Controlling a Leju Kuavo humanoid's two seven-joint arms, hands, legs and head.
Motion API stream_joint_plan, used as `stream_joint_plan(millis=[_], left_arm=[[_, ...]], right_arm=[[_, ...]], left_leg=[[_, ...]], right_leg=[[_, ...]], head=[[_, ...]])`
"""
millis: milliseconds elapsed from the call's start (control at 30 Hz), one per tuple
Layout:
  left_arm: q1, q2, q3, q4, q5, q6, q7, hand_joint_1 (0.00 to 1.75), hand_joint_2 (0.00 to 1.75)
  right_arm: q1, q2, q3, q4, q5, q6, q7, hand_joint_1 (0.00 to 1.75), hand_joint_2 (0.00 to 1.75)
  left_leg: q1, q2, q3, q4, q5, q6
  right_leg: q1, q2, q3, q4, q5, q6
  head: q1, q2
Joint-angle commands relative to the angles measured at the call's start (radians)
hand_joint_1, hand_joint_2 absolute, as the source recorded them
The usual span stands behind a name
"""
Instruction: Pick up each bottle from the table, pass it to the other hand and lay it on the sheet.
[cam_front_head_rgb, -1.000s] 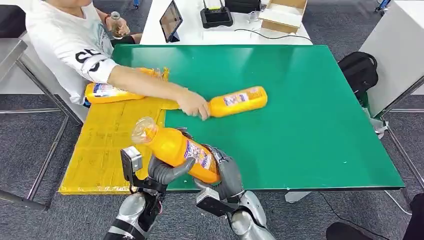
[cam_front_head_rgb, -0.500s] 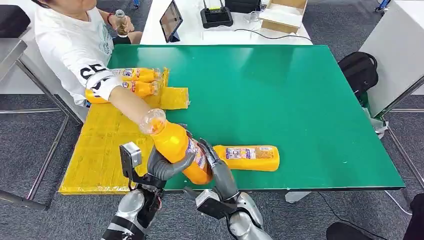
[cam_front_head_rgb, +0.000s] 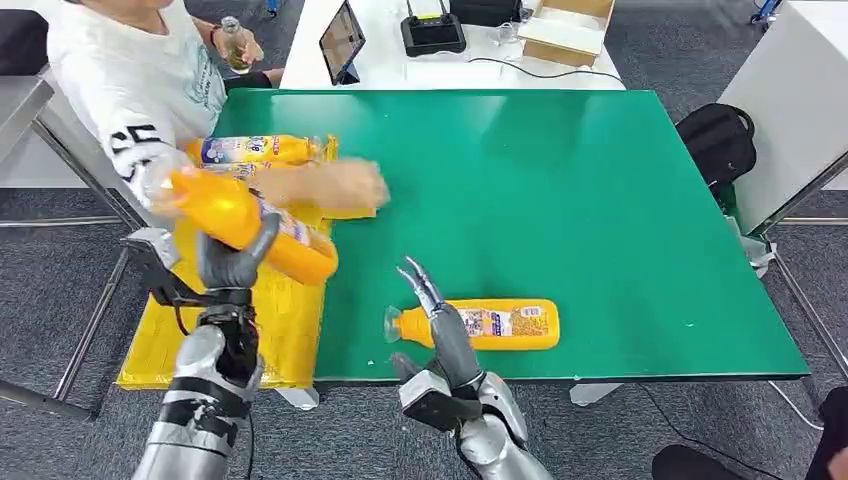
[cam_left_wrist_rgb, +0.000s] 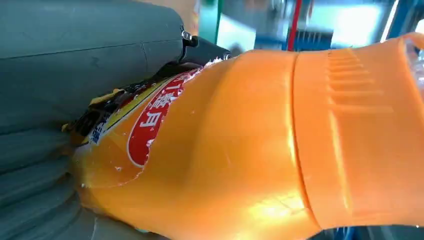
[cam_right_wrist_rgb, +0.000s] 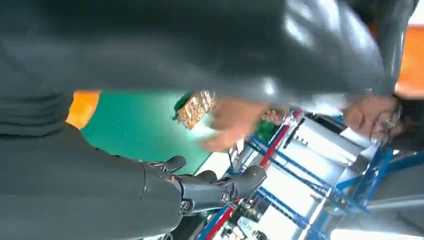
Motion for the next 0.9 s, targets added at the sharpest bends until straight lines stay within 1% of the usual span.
stream_joint_plan(millis=[33, 100, 167, 200, 233, 300, 333, 367, 400, 433, 500, 533, 567, 600, 700, 733, 833, 867, 900], left_arm=[[-0.090, 0.039, 0.075, 0.122, -0.101, 0.139, -0.057, 1.75, 1.75], [-0.117, 0.074, 0.071, 0.179, -0.254, 0.292, -0.090, 1.75, 1.75], [-0.151, 0.110, 0.054, 0.283, -0.463, 0.442, -0.088, 1.75, 1.75], [-0.170, 0.122, 0.050, 0.342, -0.526, 0.461, -0.070, 1.75, 1.75], [-0.195, 0.144, 0.024, 0.415, -0.625, 0.519, -0.033, 1.75, 1.75], [-0.248, 0.172, -0.006, 0.559, -0.796, 0.597, -0.005, 1.75, 1.75], [-0.256, 0.179, -0.010, 0.586, -0.830, 0.609, 0.008, 1.75, 1.75], [-0.257, 0.180, -0.008, 0.591, -0.831, 0.610, 0.006, 1.75, 1.75], [-0.266, 0.190, -0.026, 0.615, -0.882, 0.613, 0.030, 1.75, 1.75], [-0.277, 0.205, -0.056, 0.638, -0.978, 0.613, 0.077, 1.75, 1.75], [-0.307, 0.243, -0.142, 0.721, -1.241, 0.613, 0.216, 1.75, 1.75], [-0.325, 0.245, -0.154, 0.771, -1.285, 0.590, 0.250, 1.75, 1.75], [-0.333, 0.247, -0.151, 0.788, -1.286, 0.588, 0.221, 1.75, 1.75], [-0.345, 0.247, -0.156, 0.808, -1.304, 0.570, 0.233, 1.75, 1.75], [-0.359, 0.239, -0.129, 0.820, -1.276, 0.499, 0.203, 1.75, 1.75], [-0.362, 0.235, -0.125, 0.822, -1.271, 0.482, 0.202, 1.75, 1.75], [-0.366, 0.234, -0.122, 0.824, -1.274, 0.450, 0.207, 1.75, 1.75], [-0.369, 0.236, -0.123, 0.831, -1.276, 0.431, 0.206, 1.75, 1.75], [-0.369, 0.237, -0.123, 0.831, -1.277, 0.430, 0.207, 1.75, 1.75]], right_arm=[[-0.023, -0.014, -0.003, 0.001, -0.020, -0.023, -0.007, 0.00, 0.00], [-0.015, -0.005, -0.017, -0.031, -0.046, -0.053, -0.033, 0.00, 0.00], [-0.001, 0.001, -0.028, -0.087, -0.082, -0.079, -0.052, 0.00, 0.00], [0.006, 0.003, -0.033, -0.113, -0.095, -0.092, -0.058, 0.00, 0.00], [0.013, 0.006, -0.039, -0.133, -0.106, -0.103, -0.062, 0.00, 0.00], [0.018, 0.002, -0.037, -0.167, -0.123, -0.115, -0.069, 0.00, 0.00], [0.016, 0.001, -0.034, -0.171, -0.123, -0.115, -0.069, 0.00, 0.00], [0.015, 0.001, -0.034, -0.171, -0.123, -0.115, -0.069, 0.00, 0.00], [0.015, 0.002, -0.034, -0.170, -0.125, -0.116, -0.069, 0.00, 0.00], [0.014, 0.001, -0.033, -0.168, -0.126, -0.117, -0.070, 0.00, 0.00], [0.000, -0.001, -0.023, -0.151, -0.131, -0.108, -0.071, 0.00, 0.00], [-0.006, 0.000, -0.020, -0.141, -0.131, -0.106, -0.071, 0.00, 0.00], [-0.011, 0.003, -0.017, -0.134, -0.131, -0.104, -0.070, 0.00, 0.00], [-0.014, 0.005, -0.013, -0.131, -0.131, -0.102, -0.071, 0.00, 0.00], [-0.017, 0.007, -0.006, -0.131, -0.131, -0.099, -0.071, 0.00, 0.00], [-0.018, 0.008, -0.005, -0.134, -0.131, -0.099, -0.070, 0.00, 0.00], [-0.018, 0.008, -0.006, -0.140, -0.131, -0.099, -0.069, 0.00, 0.00], [-0.019, 0.008, -0.006, -0.140, -0.131, -0.099, -0.069, 0.00, 0.00], [-0.020, 0.009, -0.005, -0.140, -0.131, -0.099, -0.069, 0.00, 0.00]], left_leg=[[0.000, 0.001, 0.004, -0.001, -0.001, 0.001], [0.001, 0.001, 0.004, 0.000, -0.001, 0.001], [0.000, 0.002, 0.003, 0.000, -0.001, 0.001], [0.000, 0.000, 0.002, -0.001, 0.000, 0.000], [0.000, 0.001, 0.004, -0.001, -0.001, 0.001], [0.000, -0.001, 0.003, -0.001, 0.000, 0.000], [0.000, -0.002, 0.004, -0.001, 0.000, 0.001], [0.000, -0.002, 0.004, -0.001, 0.000, 0.000], [0.000, -0.001, 0.003, -0.001, 0.000, 0.000], [0.000, 0.000, 0.005, -0.001, 0.000, 0.001], [0.000, 0.002, 0.002, -0.001, 0.000, 0.000], [0.001, 0.002, 0.004, -0.001, -0.001, 0.000], [0.001, 0.003, 0.007, -0.001, -0.001, 0.000], [0.001, 0.001, 0.004, -0.001, 0.000, 0.000], [0.001, 0.004, 0.004, 0.000, -0.001, 0.000], [0.001, 0.003, 0.002, 0.000, 0.000, 0.000], [0.002, 0.003, 0.005, 0.001, -0.001, 0.001], [0.001, 0.003, 0.002, 0.001, -0.001, 0.000], [0.001, 0.003, 0.003, 0.001, -0.001, 0.000]], right_leg=[[0.001, 0.000, 0.004, -0.001, -0.001, -0.003], [0.001, 0.000, 0.004, -0.001, 0.000, -0.003], [0.001, 0.000, 0.003, 0.000, 0.000, -0.003], [0.000, -0.001, 0.001, 0.000, 0.000, -0.003], [0.001, -0.001, 0.003, 0.000, -0.001, -0.004], [0.000, -0.002, 0.002, 0.000, -0.001, -0.003], [0.001, -0.003, 0.004, -0.001, -0.001, -0.004], [0.001, -0.003, 0.003, 0.000, -0.001, -0.003], [0.000, -0.001, 0.002, 0.000, 0.000, -0.002], [0.001, -0.001, 0.004, -0.001, -0.001, -0.003], [0.000, 0.000, 0.001, 0.000, 0.000, -0.002], [0.001, 0.001, 0.003, 0.000, -0.001, -0.003], [0.002, 0.002, 0.005, -0.001, -0.001, -0.004], [0.001, 0.001, 0.003, 0.000, -0.001, -0.003], [0.002, 0.004, 0.003, 0.000, -0.001, -0.004], [0.002, 0.003, 0.001, 0.000, 0.000, -0.003], [0.003, 0.003, 0.004, 0.000, -0.001, -0.004], [0.002, 0.004, 0.001, 0.001, 0.000, -0.003], [0.002, 0.003, 0.002, 0.000, -0.001, -0.003]], head=[[0.000, 0.000], [0.000, 0.000], [0.000, 0.000], [0.000, 0.000], [0.000, 0.000], [0.000, 0.000], [0.000, 0.000], [0.000, 0.000], [0.000, 0.000], [0.000, 0.000], [0.000, 0.000], [0.000, 0.000], [0.000, 0.000], [0.000, 0.000], [0.000, 0.000], [0.000, 0.000], [0.000, 0.000], [0.000, 0.000], [0.000, 0.000]])
